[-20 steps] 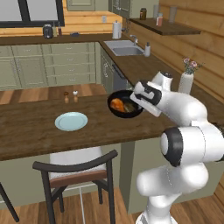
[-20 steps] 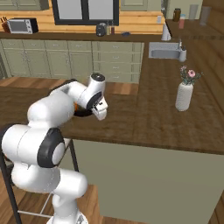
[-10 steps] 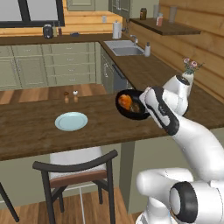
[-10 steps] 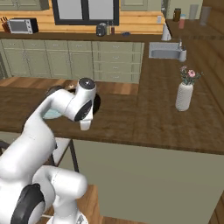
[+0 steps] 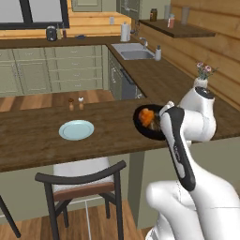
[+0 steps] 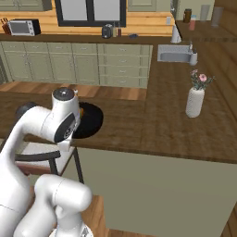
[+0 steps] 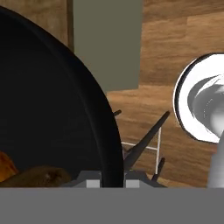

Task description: Pick the chicken drumstick and mushroom from their plates and place them in the bowl. Then put the bowl in the fridge.

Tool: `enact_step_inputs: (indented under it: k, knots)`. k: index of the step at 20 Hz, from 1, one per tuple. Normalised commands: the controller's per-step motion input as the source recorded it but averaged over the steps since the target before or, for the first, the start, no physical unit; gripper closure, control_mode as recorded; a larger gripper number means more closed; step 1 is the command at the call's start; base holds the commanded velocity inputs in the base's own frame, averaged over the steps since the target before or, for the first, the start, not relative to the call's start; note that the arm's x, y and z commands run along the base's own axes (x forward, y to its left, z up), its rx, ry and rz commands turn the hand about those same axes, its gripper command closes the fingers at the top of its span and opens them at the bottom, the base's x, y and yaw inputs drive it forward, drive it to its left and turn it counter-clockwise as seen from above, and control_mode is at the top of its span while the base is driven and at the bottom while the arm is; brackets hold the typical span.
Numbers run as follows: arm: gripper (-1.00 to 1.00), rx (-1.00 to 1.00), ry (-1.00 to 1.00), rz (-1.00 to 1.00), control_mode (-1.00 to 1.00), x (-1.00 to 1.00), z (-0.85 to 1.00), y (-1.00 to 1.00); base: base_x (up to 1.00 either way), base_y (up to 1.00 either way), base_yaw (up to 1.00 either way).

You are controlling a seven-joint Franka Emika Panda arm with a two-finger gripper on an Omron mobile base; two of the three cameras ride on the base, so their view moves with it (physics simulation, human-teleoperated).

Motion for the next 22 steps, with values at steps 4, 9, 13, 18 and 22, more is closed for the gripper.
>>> enact_step_inputs:
  k: [4,9,13,18,22]
  knots:
    - [1.0,0.0,0.02,-0.25,-1.0,-1.0,0.11,0.12,0.0,0.0,0.0]
    - [1.0,0.0,0.02,-0.14,-1.0,-1.0,0.17,0.0,0.0,0.0,0.0]
    - [1.0,-0.01,0.09,-0.04,-1.0,-0.8,0.0,0.02,0.0,0.0,0.0]
    - [1.0,-0.06,0.05,0.0,-1.0,-0.25,0.0,0.0,0.0,0.0,0.0]
    - [1.0,0.0,0.0,0.0,-1.0,0.0,0.0,0.0,0.0,0.0,0.0]
